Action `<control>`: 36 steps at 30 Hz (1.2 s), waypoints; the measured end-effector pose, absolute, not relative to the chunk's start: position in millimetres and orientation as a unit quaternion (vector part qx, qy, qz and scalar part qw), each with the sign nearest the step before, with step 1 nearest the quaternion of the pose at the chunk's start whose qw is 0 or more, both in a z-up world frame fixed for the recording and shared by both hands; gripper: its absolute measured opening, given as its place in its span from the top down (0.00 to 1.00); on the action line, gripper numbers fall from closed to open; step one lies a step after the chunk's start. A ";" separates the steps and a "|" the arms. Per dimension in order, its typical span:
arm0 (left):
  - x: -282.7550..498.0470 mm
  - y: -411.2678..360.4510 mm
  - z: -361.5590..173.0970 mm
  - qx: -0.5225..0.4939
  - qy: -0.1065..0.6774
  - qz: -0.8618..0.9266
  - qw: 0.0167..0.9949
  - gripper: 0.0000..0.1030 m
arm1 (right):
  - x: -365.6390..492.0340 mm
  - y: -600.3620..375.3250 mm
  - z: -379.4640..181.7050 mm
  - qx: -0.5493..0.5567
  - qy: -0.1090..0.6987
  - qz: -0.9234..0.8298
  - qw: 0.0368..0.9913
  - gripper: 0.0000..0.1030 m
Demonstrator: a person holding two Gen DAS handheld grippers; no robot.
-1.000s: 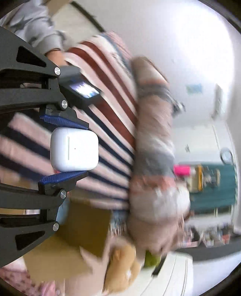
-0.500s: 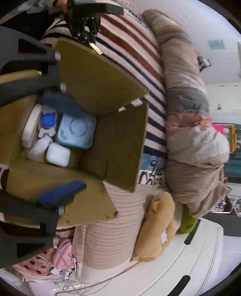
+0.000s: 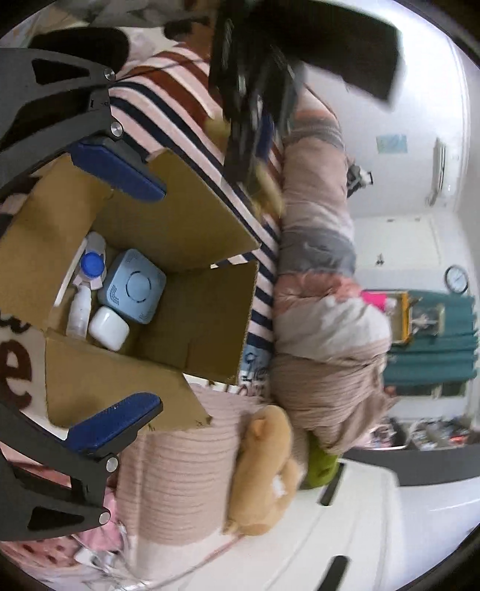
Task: Organize rigid objects
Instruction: 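Drop the gold tube into the box with the left tool while the right drops the earbud case, then grasp the pink bottle with the right tool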
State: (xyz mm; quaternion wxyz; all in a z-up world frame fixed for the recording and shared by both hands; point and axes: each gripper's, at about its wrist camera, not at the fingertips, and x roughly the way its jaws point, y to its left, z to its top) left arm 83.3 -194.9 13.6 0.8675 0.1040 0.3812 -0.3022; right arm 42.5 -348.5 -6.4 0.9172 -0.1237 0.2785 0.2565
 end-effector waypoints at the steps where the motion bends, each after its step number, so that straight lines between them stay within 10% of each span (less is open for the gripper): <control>1: 92.8 -206.0 5.3 0.107 0.396 -0.307 0.859 0.85 | 40.7 -349.4 -6.3 -0.135 0.276 0.254 0.917 0.00; 5: 108.1 -229.3 -20.7 0.104 0.431 -0.320 0.837 0.81 | 36.2 -355.5 -6.7 -0.151 0.270 0.240 0.920 0.00; 9: 108.2 -226.2 -17.7 0.089 0.422 -0.316 0.845 0.43 | 38.2 -354.5 -11.5 -0.166 0.278 0.227 0.919 0.00; 20: 68.5 -102.3 31.3 0.043 0.357 -0.223 0.906 0.33 | 13.1 -319.8 8.1 -0.145 0.230 0.276 0.922 0.01; 23: 54.7 -60.5 20.6 0.036 0.362 -0.178 0.914 0.28 | -0.8 -285.4 13.4 -0.146 0.220 0.315 0.912 0.24; 36: 38.7 40.3 -94.2 -0.046 0.380 -0.110 0.917 0.21 | 2.2 -153.0 -77.9 -0.082 0.343 0.366 0.861 0.25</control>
